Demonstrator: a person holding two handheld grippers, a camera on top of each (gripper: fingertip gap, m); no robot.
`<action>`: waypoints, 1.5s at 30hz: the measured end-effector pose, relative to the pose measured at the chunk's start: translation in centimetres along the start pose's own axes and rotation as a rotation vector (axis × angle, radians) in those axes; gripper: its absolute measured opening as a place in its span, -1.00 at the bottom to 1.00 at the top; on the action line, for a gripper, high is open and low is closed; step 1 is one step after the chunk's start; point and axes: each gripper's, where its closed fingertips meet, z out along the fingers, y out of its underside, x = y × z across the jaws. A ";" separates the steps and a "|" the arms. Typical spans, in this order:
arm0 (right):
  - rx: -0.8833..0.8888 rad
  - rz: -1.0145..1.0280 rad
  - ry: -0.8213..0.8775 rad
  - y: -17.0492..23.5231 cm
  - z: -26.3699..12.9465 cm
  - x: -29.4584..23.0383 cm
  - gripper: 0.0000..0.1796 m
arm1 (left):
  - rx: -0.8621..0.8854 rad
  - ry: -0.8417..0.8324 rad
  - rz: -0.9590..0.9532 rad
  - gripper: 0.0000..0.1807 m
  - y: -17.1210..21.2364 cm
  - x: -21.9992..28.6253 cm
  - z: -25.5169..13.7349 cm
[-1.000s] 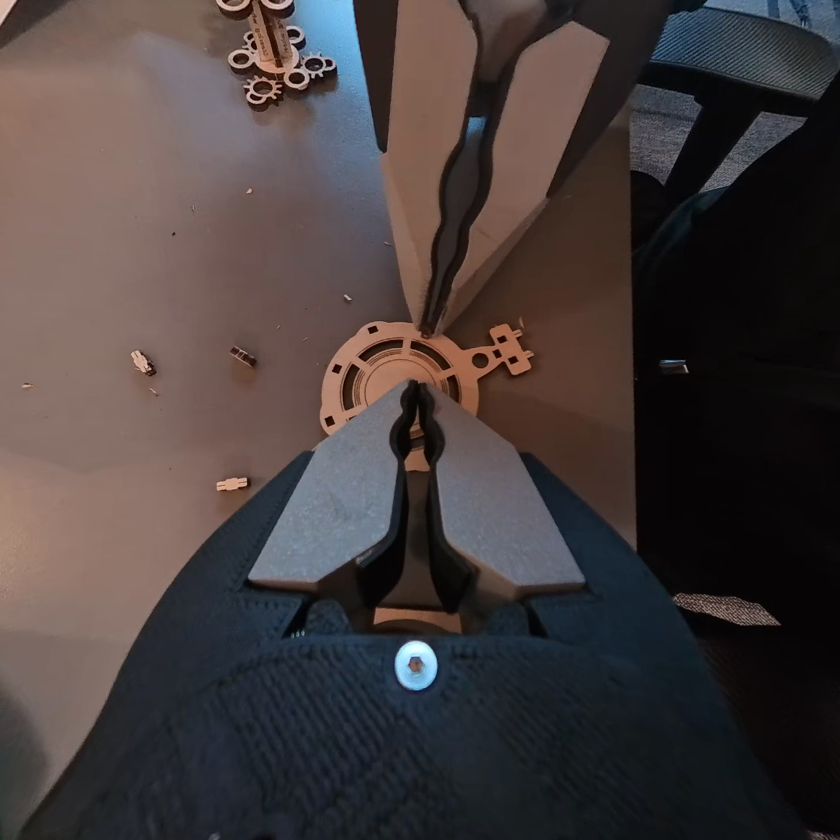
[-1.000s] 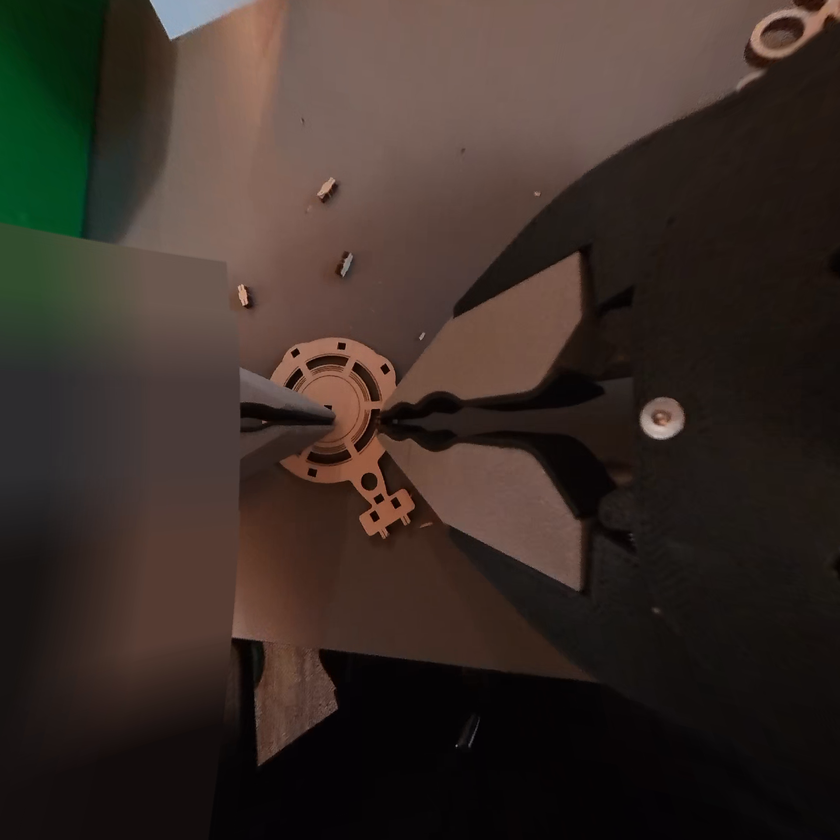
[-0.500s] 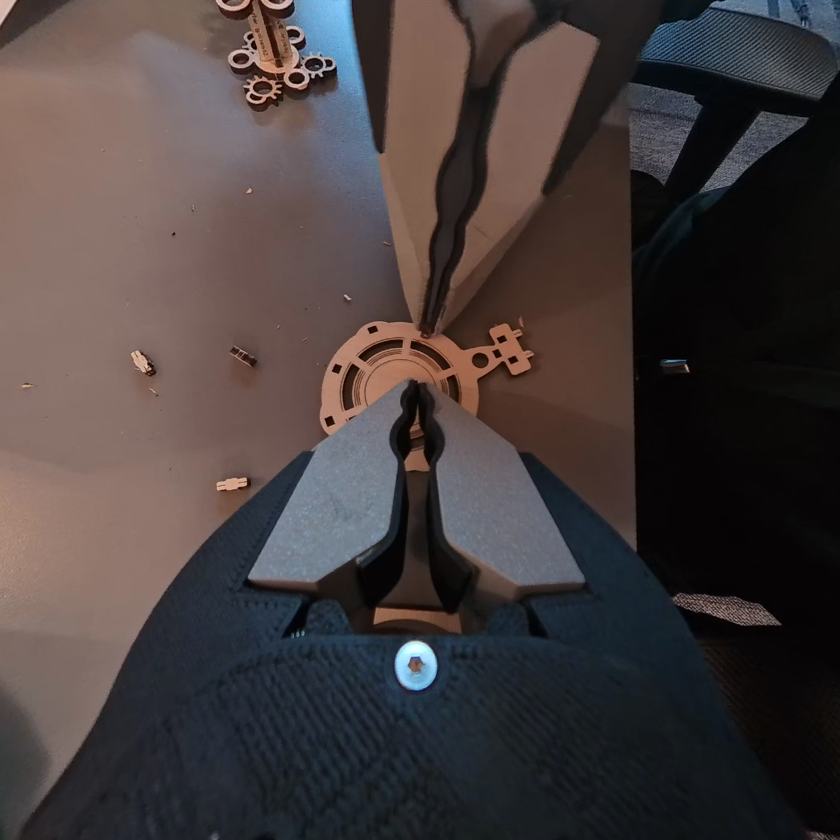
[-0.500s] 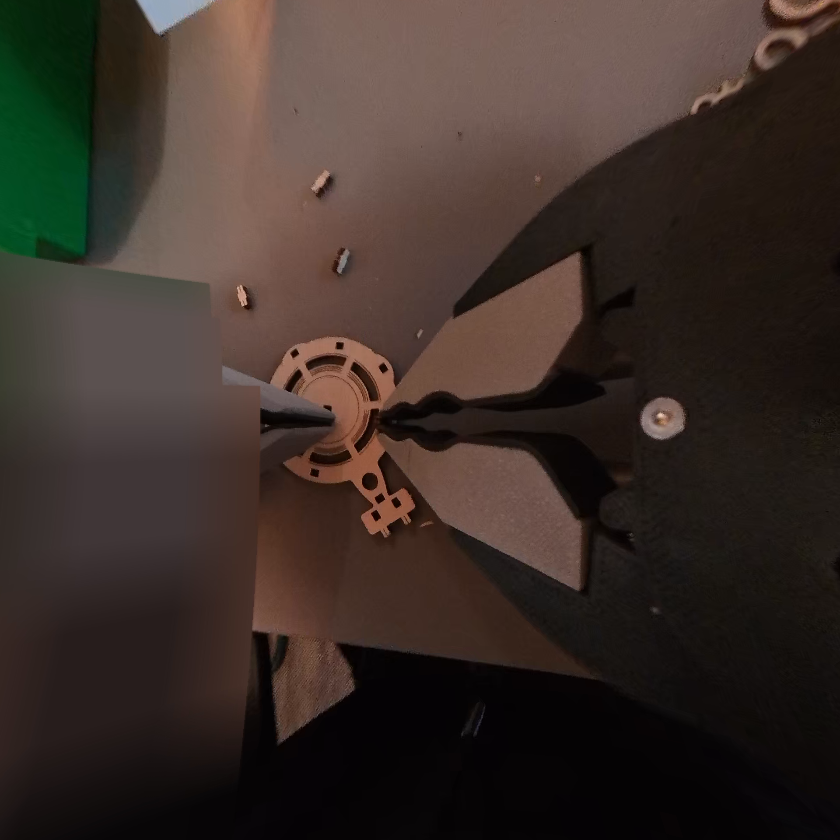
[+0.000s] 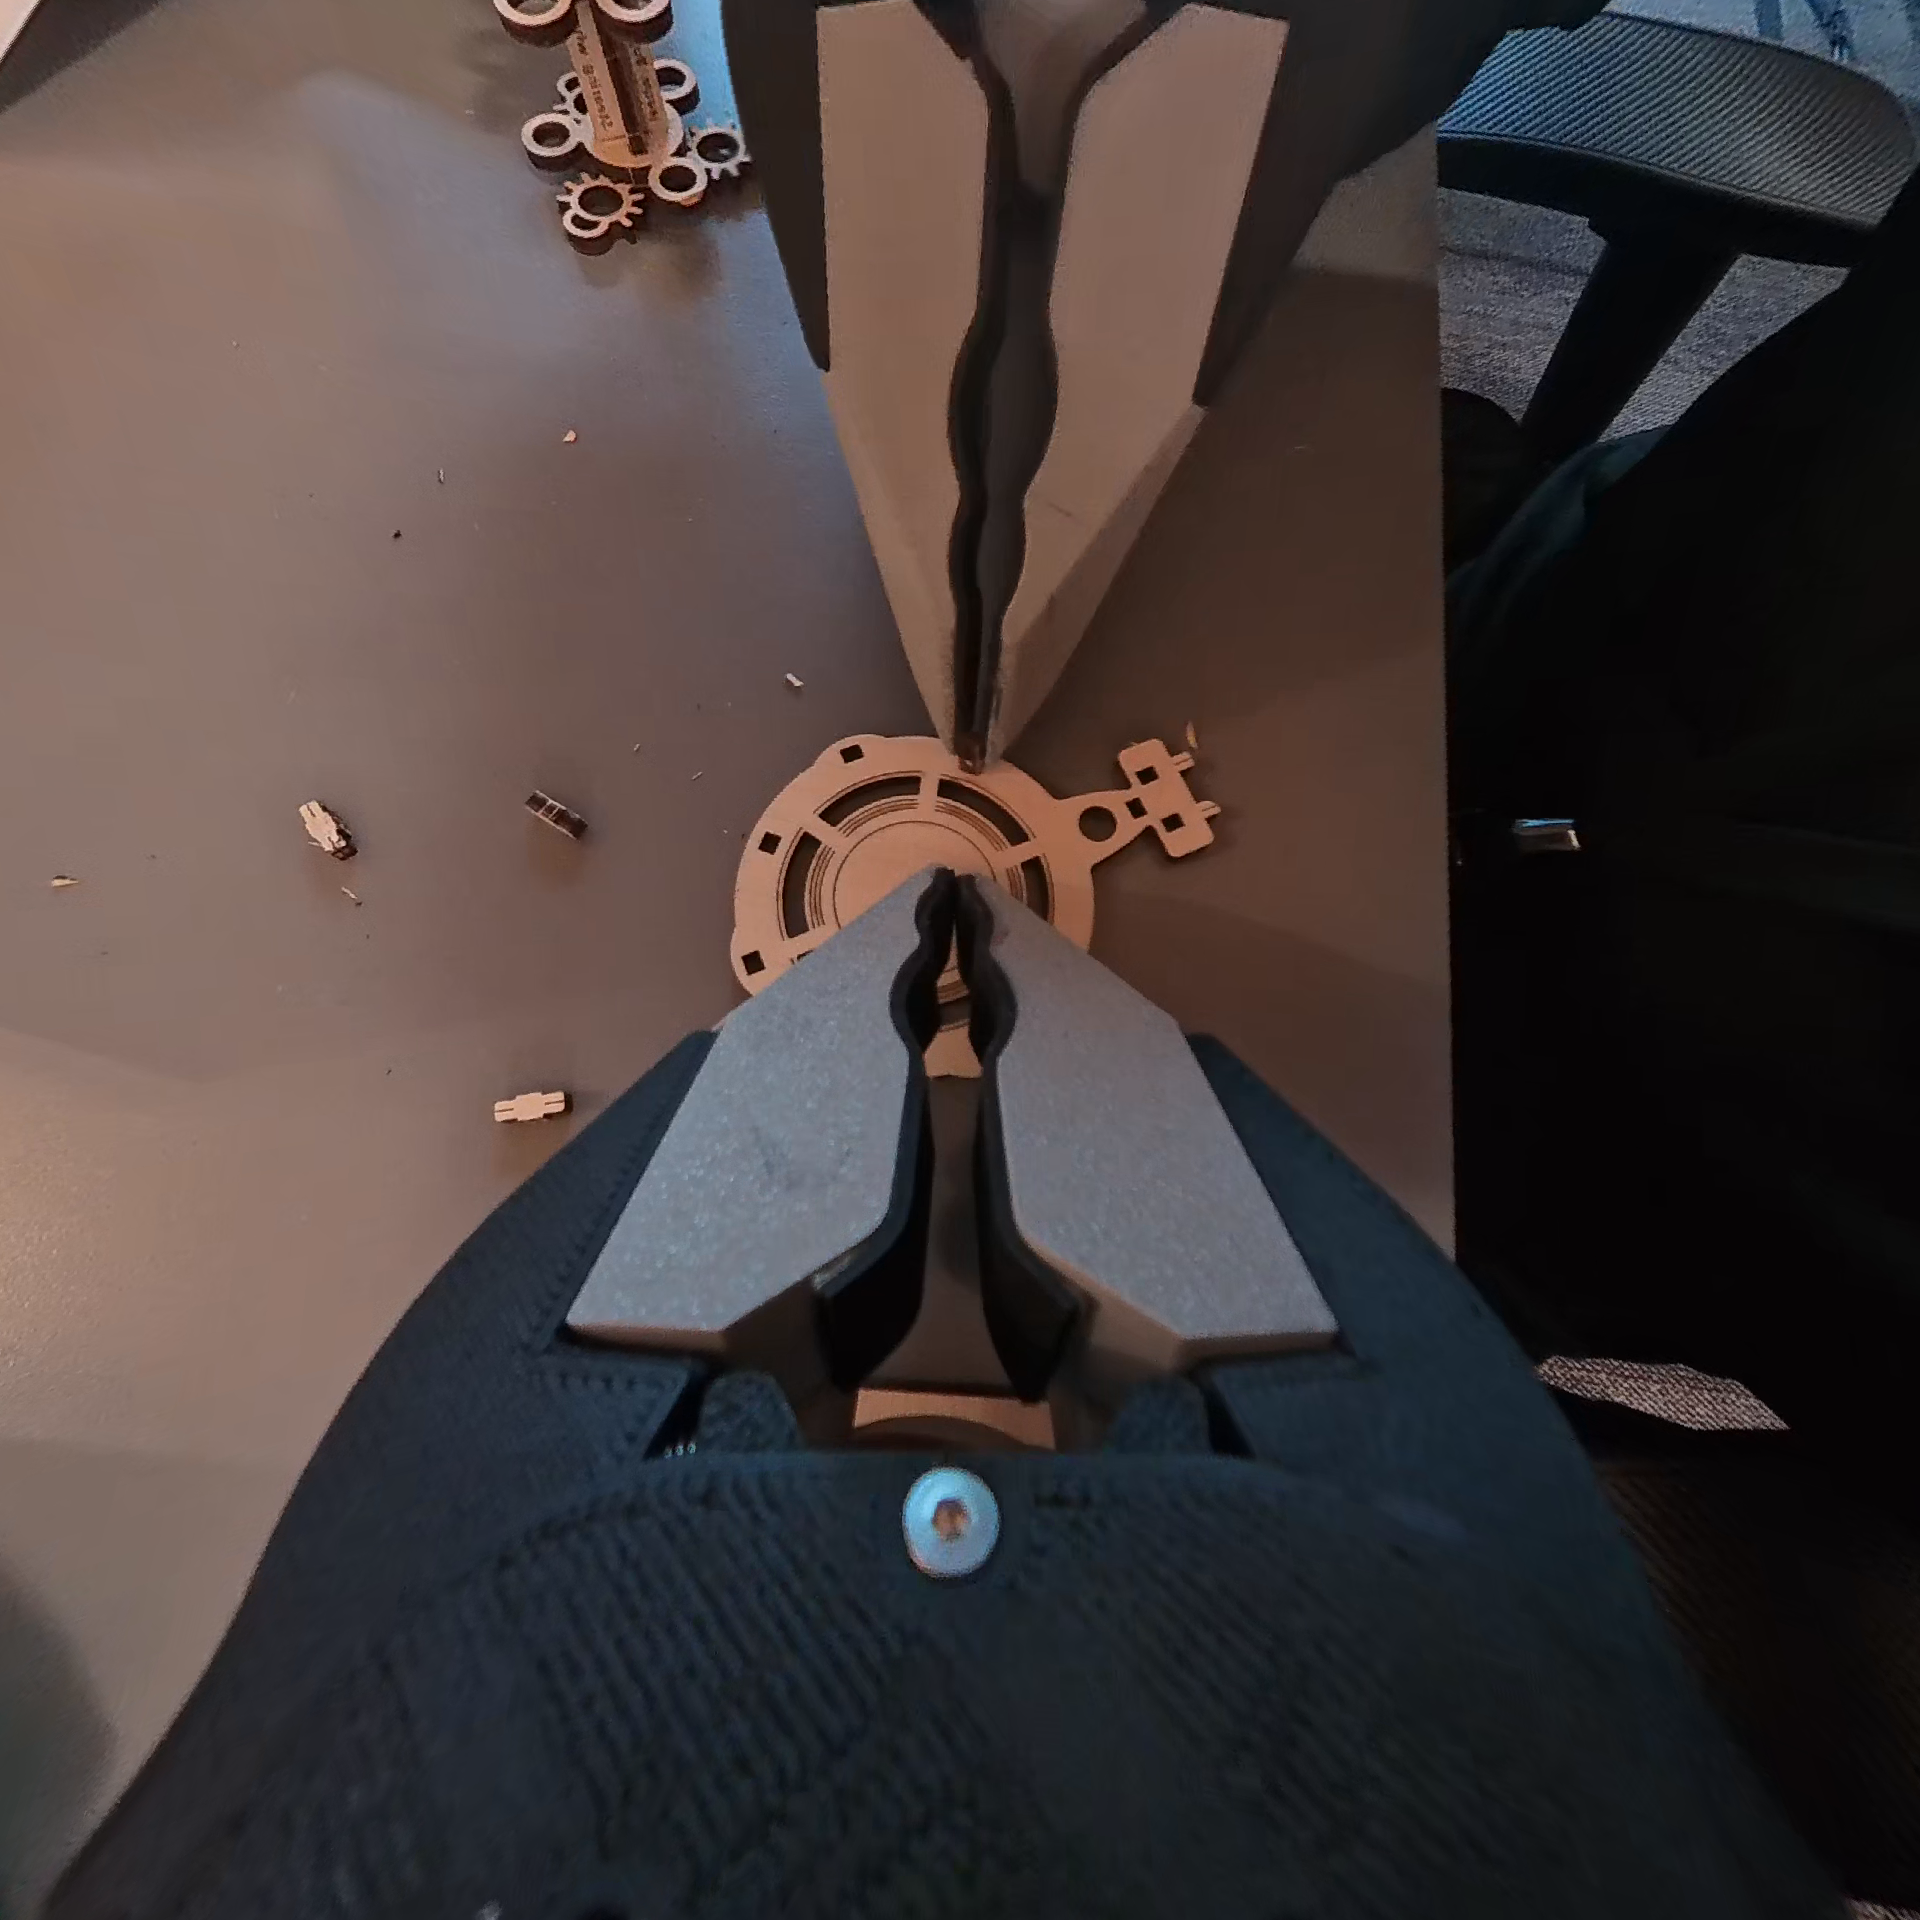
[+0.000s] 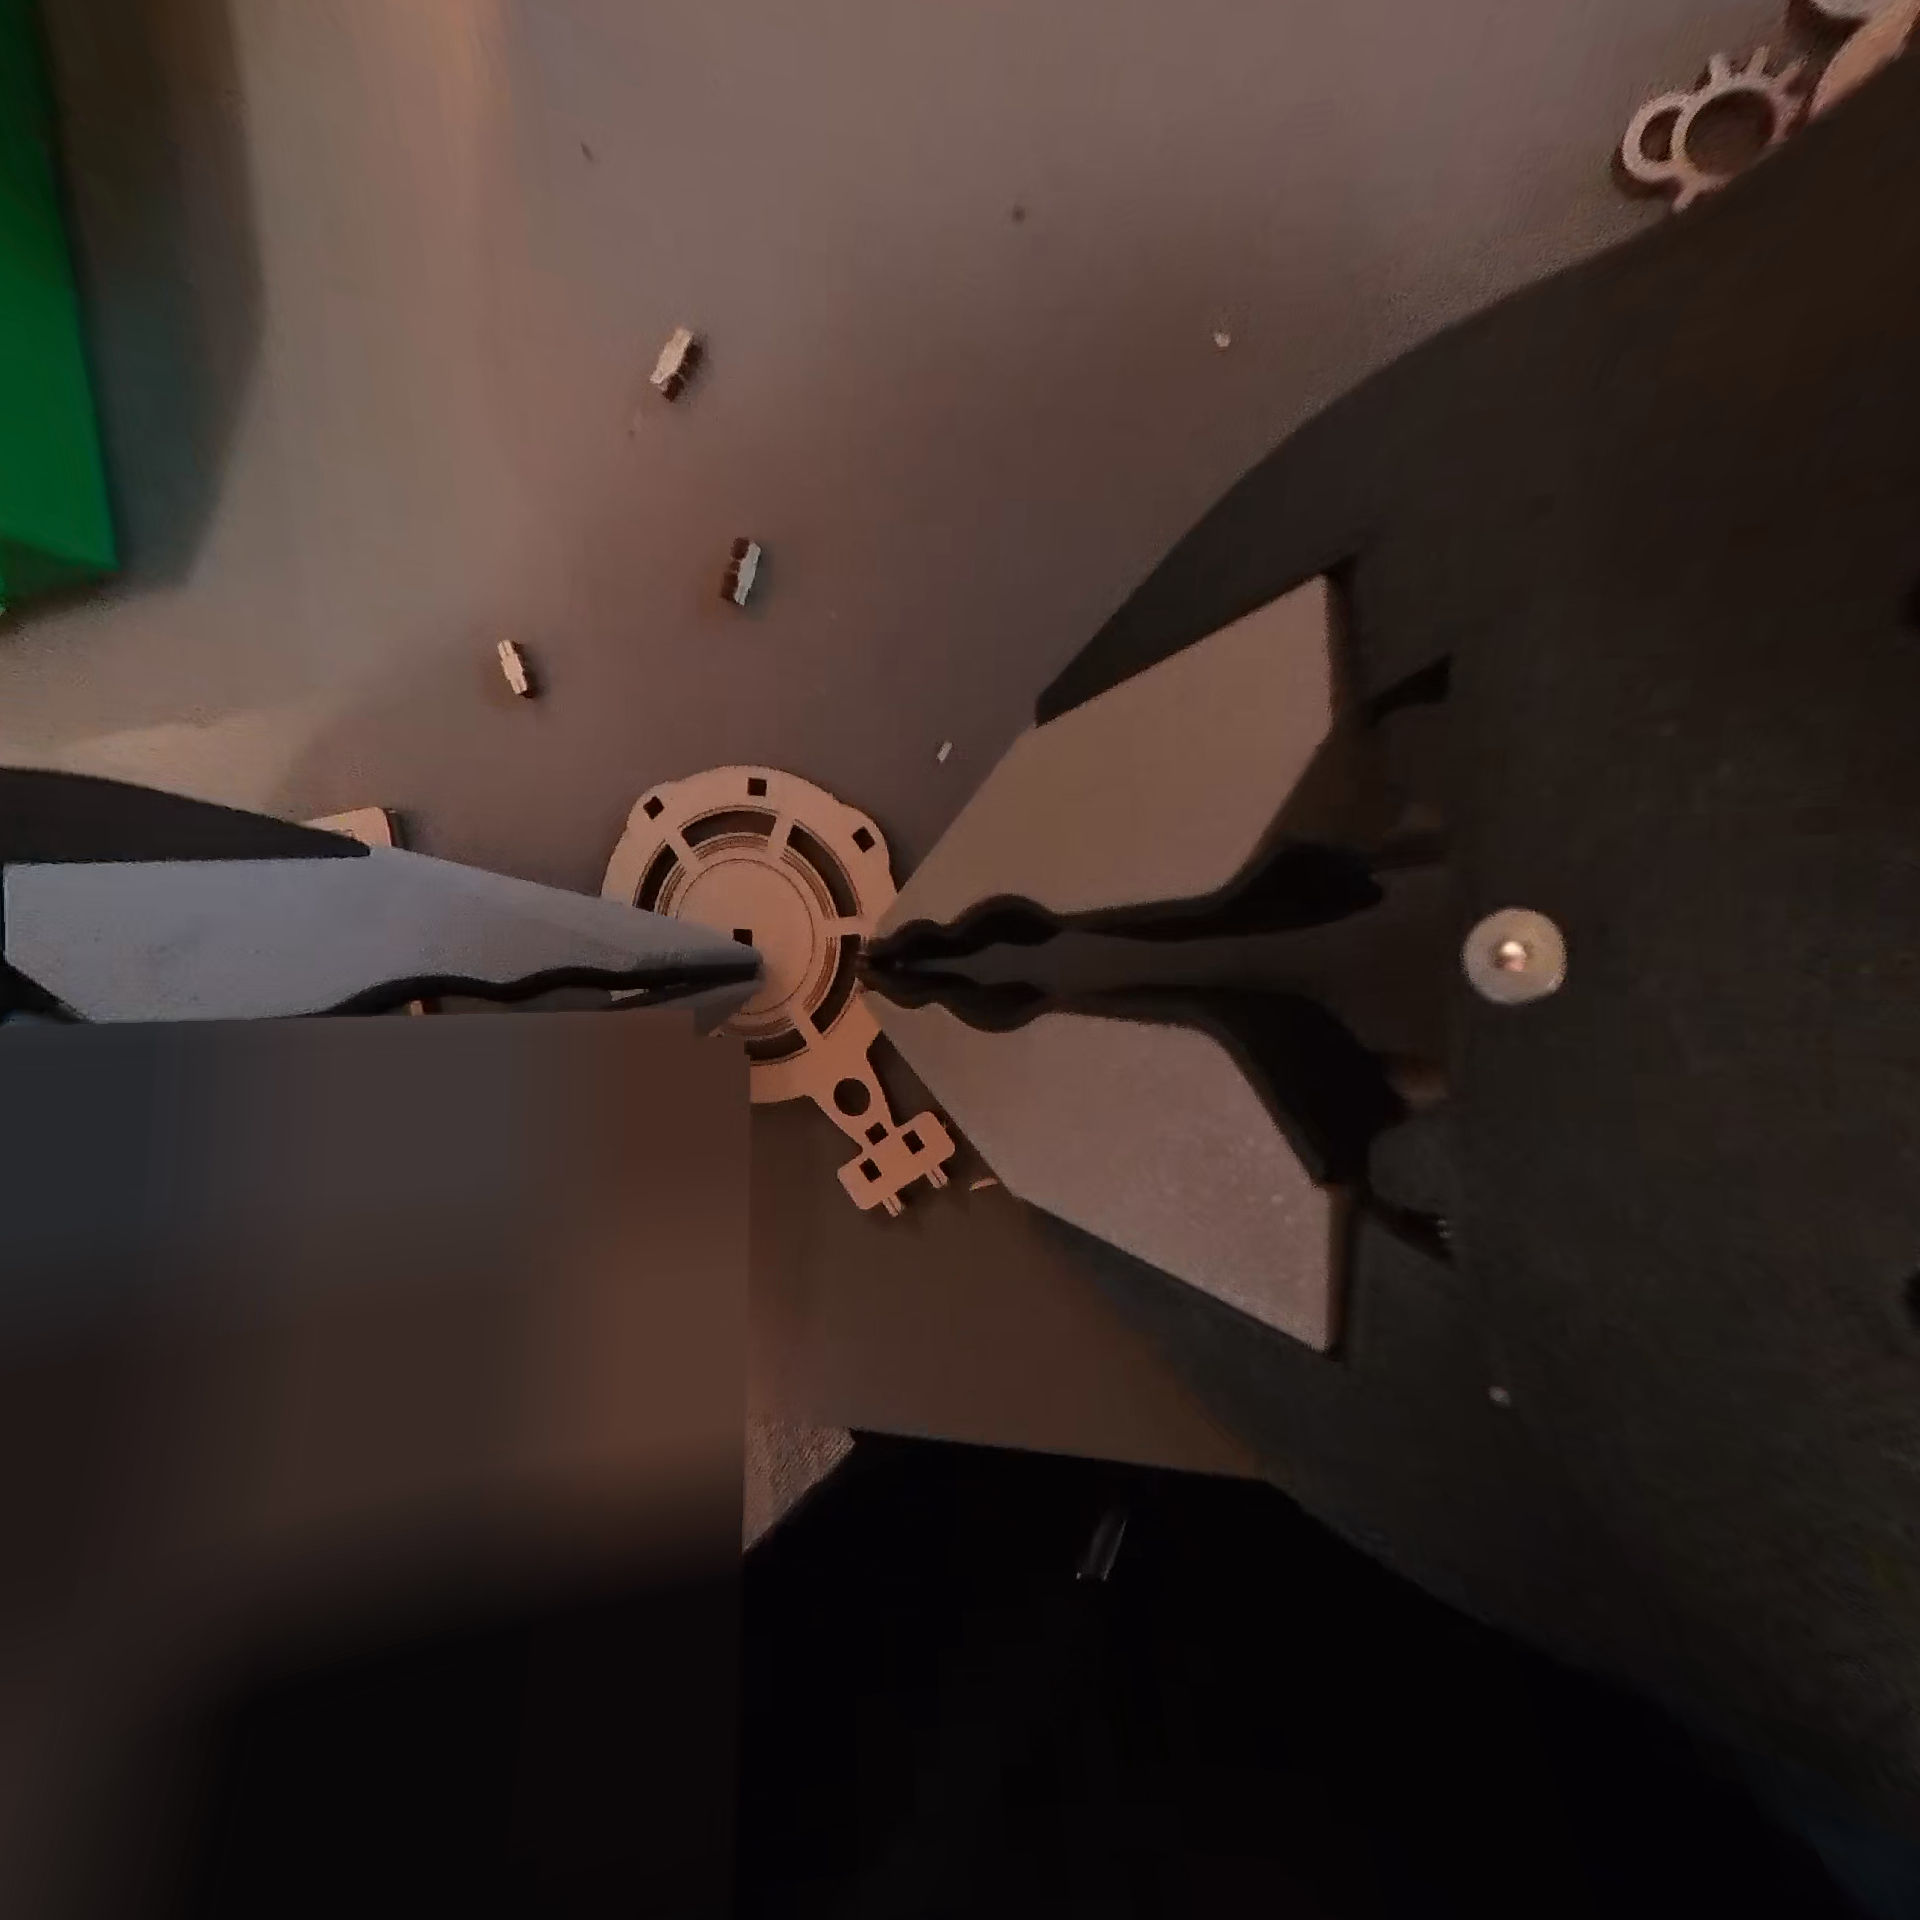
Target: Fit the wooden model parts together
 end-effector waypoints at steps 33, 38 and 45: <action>-0.022 -0.047 0.021 0.2 0.0 0.1 -0.99 | 0.000 -0.003 0.001 -1.00 0.0 0.0 0.0; -0.121 -0.249 0.129 0.3 0.0 0.1 -0.98 | 0.000 0.000 -0.002 -1.00 0.0 0.0 0.0; -0.078 -0.155 0.073 0.1 0.0 0.0 -0.98 | 0.000 -0.001 -0.001 -1.00 0.0 0.1 0.0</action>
